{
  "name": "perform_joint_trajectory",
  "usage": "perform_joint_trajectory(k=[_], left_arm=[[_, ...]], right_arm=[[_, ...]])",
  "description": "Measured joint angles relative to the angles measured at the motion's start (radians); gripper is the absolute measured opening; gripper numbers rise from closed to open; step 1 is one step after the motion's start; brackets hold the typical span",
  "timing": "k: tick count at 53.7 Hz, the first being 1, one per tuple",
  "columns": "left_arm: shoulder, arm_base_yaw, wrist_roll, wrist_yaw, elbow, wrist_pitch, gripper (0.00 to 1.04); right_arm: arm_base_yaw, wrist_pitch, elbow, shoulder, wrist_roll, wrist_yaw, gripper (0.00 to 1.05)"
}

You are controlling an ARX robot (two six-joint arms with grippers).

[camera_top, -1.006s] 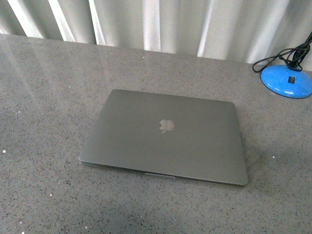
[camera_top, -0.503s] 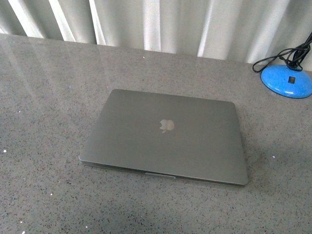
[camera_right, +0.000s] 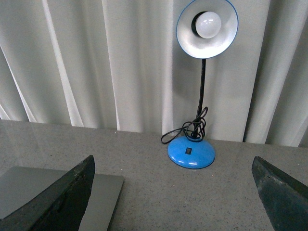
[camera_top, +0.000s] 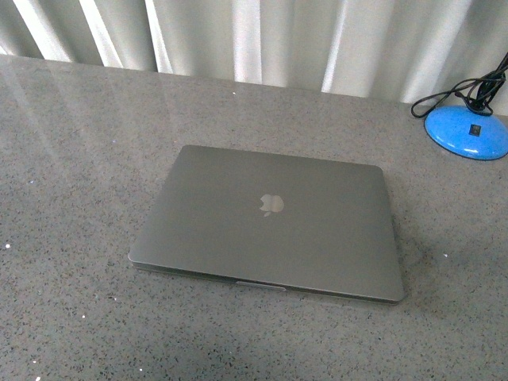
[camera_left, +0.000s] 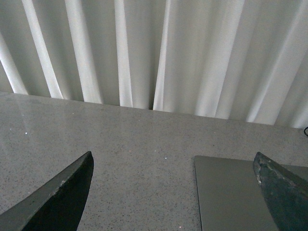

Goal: Close laptop

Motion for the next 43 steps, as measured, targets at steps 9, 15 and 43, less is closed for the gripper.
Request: perform_joint_trajectory(k=[9, 15, 43], left_arm=[[0.0, 0.0, 0.0, 0.0, 0.0, 0.0, 0.98], [0.0, 0.0, 0.0, 0.0, 0.0, 0.0, 0.98], [0.0, 0.0, 0.0, 0.0, 0.0, 0.0, 0.98]], right_arm=[[0.0, 0.0, 0.0, 0.0, 0.0, 0.0, 0.95], [0.0, 0.0, 0.0, 0.0, 0.0, 0.0, 0.95], [0.0, 0.0, 0.0, 0.0, 0.0, 0.0, 0.95]])
